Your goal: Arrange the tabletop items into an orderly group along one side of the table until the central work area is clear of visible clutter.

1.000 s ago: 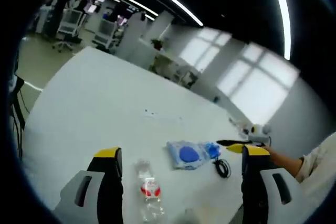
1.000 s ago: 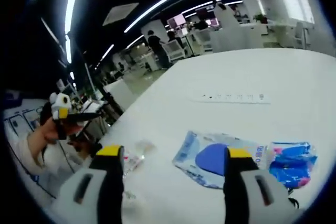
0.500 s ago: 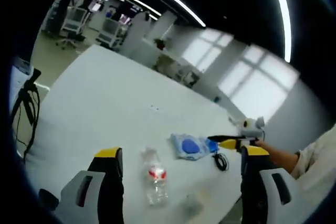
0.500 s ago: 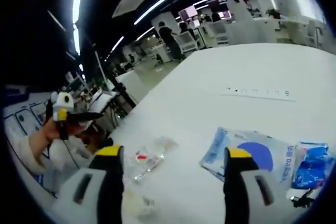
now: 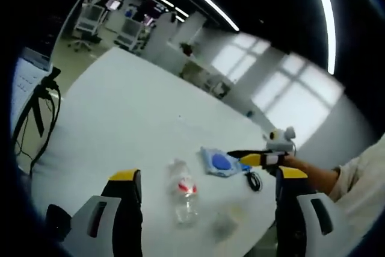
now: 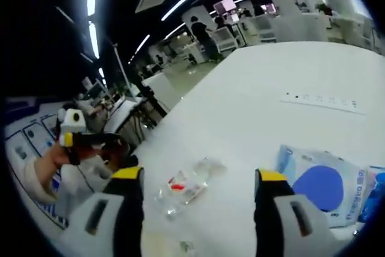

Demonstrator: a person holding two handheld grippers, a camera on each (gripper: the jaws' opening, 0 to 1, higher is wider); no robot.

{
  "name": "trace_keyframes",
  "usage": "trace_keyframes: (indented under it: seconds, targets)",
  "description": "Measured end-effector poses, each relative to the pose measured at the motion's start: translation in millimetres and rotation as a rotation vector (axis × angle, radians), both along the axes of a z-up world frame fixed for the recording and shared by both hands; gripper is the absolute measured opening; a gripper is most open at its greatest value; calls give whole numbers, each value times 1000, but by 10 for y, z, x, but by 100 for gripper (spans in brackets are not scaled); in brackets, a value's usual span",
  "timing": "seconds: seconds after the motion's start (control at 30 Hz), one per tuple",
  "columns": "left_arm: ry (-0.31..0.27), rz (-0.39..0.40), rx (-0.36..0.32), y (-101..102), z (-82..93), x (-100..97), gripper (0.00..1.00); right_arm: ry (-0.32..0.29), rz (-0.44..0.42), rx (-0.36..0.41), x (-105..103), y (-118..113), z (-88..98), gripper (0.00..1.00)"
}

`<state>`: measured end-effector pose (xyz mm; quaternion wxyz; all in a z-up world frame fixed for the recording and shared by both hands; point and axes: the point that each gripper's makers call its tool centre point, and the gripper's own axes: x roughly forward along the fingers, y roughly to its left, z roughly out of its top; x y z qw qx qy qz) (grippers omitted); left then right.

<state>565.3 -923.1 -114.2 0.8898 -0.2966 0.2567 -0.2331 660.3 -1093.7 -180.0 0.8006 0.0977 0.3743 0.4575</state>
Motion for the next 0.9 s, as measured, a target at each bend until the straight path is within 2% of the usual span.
trace_keyframes:
  seconds: [0.2,0.43,0.53,0.6,0.7,0.73,0.77,0.9]
  targets:
    - [16,0,-15,25,-106,-99,89,53,30,9,3,224,-201,70]
    - [26,-5,-51,7,-191,-174,89,156,24,55,38,461,-435,66]
    - [25,6,-64,13,-213,-173,89,216,5,78,82,539,-571,64]
    - [22,7,-75,3,-228,-160,88,262,-15,107,96,591,-620,61]
    - [25,6,-81,-11,-256,-138,88,291,-37,136,115,646,-657,60]
    - [26,2,-86,-23,-264,-129,88,331,-51,156,108,672,-676,58]
    - [23,0,-92,-33,-260,-125,88,348,-65,167,107,689,-679,57]
    - [18,-14,-105,-95,-273,-89,88,363,-76,165,122,715,-766,56]
